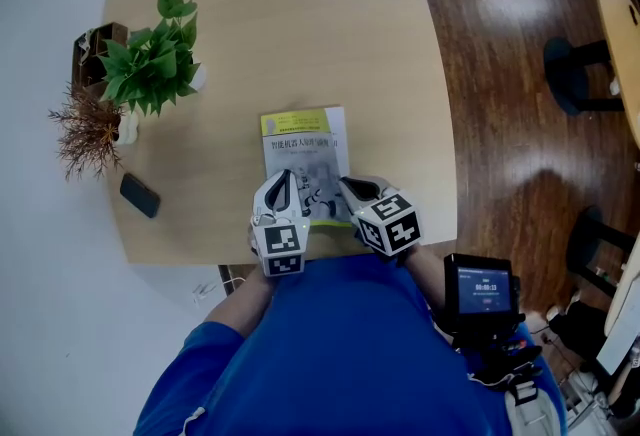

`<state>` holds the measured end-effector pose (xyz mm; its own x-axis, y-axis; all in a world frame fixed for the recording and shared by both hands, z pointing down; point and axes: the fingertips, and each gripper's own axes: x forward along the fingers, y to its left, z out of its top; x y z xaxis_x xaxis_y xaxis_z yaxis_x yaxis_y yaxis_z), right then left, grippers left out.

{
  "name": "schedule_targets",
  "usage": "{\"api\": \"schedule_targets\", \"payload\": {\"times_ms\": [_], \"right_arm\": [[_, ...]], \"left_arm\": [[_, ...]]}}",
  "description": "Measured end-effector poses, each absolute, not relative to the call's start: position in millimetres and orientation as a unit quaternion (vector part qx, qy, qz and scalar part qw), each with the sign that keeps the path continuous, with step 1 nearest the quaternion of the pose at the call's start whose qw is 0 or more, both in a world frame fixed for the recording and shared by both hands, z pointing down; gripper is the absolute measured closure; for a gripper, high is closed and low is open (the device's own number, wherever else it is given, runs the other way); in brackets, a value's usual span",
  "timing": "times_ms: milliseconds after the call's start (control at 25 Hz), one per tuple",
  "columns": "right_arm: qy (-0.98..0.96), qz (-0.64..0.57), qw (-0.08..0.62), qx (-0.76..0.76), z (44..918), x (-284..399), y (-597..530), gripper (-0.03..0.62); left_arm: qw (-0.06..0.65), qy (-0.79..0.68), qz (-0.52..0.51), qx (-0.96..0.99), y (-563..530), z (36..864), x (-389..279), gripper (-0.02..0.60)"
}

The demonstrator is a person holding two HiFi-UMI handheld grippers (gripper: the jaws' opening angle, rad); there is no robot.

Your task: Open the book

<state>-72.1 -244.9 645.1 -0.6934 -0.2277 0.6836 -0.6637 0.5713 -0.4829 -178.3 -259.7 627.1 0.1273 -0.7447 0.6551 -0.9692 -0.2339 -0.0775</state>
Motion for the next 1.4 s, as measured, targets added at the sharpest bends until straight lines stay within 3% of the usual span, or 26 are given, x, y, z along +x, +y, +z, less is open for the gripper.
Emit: {"api": "schedule_targets", "payload": {"times_ms": [920,1400], "right_arm": [[-0.879,0.35,0.243,0.213,563,-116,-235,0.591],[-0.907,0.323,0.22,0.156,519,-196,-222,0.59]], "left_arm": [[0.185,-0.637,0.272,0.697,-233,597,-218,0.574],[0.191,-0.69,0.238,0.656,-204,581,-287,0.574]]}}
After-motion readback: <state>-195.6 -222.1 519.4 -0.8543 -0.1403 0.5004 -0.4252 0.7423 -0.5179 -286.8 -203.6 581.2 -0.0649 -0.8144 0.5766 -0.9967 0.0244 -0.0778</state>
